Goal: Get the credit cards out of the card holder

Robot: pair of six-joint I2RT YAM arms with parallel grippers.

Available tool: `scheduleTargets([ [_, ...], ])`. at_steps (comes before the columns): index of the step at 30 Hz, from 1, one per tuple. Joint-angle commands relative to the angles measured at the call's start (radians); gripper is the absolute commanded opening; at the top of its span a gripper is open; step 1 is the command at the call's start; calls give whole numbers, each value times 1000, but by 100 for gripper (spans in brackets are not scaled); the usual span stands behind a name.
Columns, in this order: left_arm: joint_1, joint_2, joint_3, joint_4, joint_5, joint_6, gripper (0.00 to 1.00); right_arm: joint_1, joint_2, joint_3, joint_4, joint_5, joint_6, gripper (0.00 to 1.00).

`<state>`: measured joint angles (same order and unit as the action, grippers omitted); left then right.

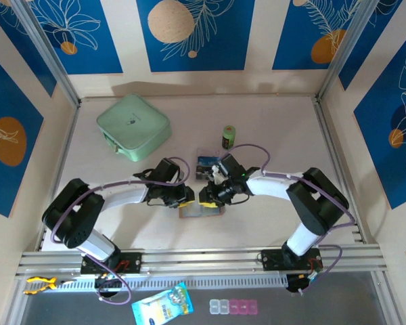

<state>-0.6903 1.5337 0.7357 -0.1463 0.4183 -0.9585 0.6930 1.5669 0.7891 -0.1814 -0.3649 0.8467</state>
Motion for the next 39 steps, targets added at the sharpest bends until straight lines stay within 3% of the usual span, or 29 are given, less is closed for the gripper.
scheduleTargets([
  [1,-19,-16,47,-21,22,-4,28,-13,-63,0,-87,32,-14,31],
  [18,-95,139,177,14,48,-8,35,-147,-333,-85,-238,99,-40,34],
  [30,-120,238,247,28,55,3,49,-178,-397,-96,-297,103,-60,44],
  [39,-121,209,274,-10,33,25,51,-179,-407,-104,-286,94,-49,45],
])
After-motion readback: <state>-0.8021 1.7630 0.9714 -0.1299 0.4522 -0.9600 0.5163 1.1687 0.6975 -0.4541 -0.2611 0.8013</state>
